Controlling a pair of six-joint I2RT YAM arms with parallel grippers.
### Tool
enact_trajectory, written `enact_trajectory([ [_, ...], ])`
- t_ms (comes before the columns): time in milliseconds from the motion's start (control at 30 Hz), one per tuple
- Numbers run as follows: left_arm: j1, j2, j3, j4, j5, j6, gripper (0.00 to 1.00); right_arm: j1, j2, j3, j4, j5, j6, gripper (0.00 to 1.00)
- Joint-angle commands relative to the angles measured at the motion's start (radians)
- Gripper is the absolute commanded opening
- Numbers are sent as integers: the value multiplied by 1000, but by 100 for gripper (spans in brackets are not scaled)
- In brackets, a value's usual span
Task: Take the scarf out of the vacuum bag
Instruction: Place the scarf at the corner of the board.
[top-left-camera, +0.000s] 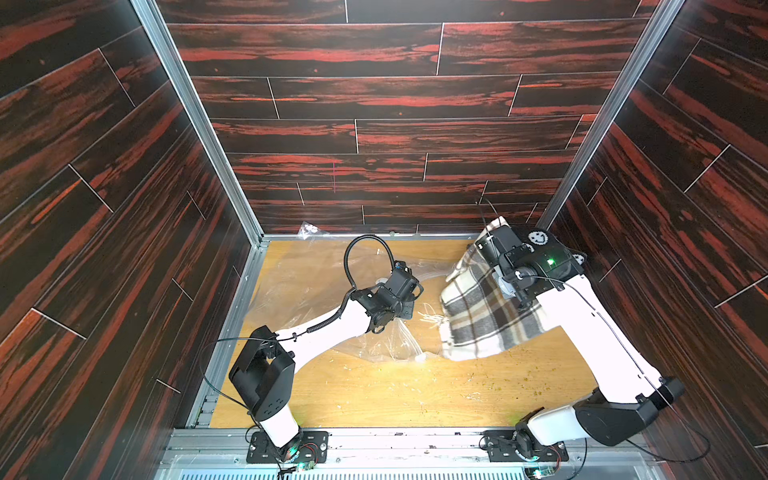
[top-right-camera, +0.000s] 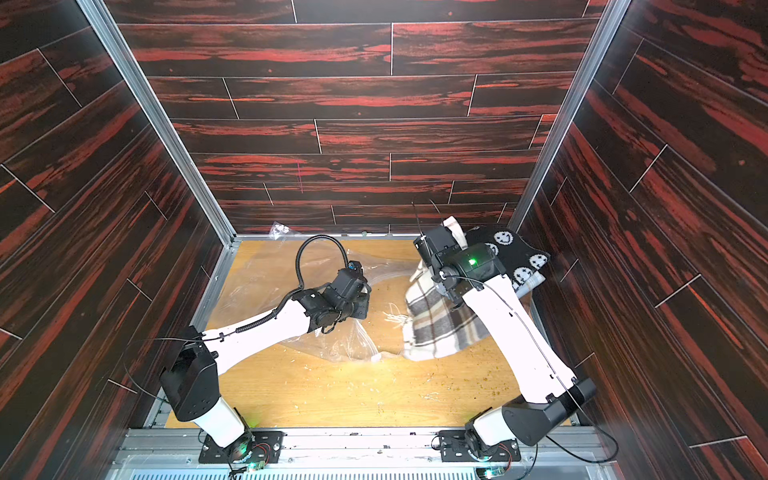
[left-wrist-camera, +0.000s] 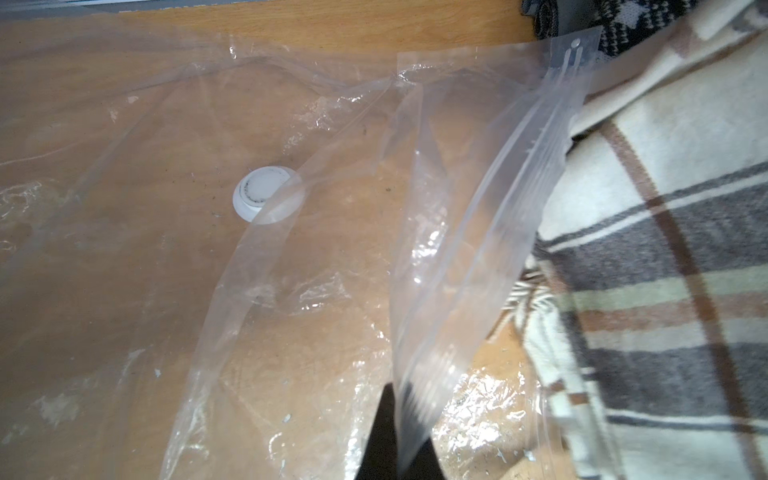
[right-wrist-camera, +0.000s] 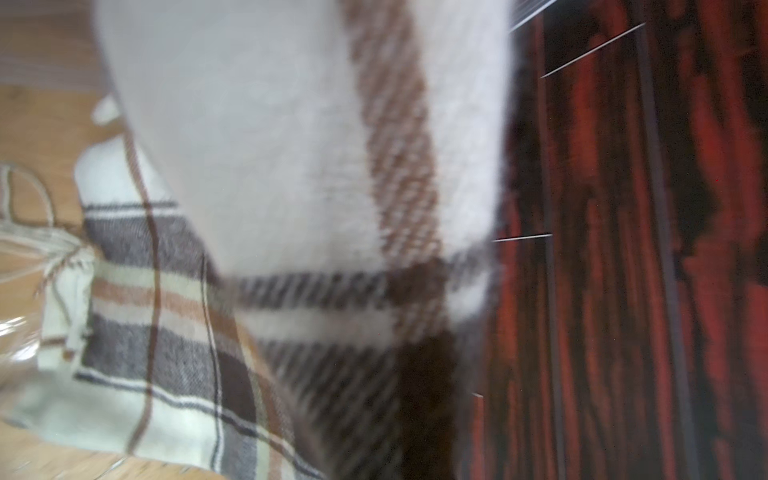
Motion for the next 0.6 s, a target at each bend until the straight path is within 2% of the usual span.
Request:
enact_trajectory([
  [0,7,1,5,2,-1,-7,0,7,17,54,-8,169,-16,0],
  [367,9,-2,-12,19,5,-11,0,24,55,196,38,256,-80,0],
  [567,9,-1,-14,22,5,-10,0,29,31,191,154,300,-170,0],
])
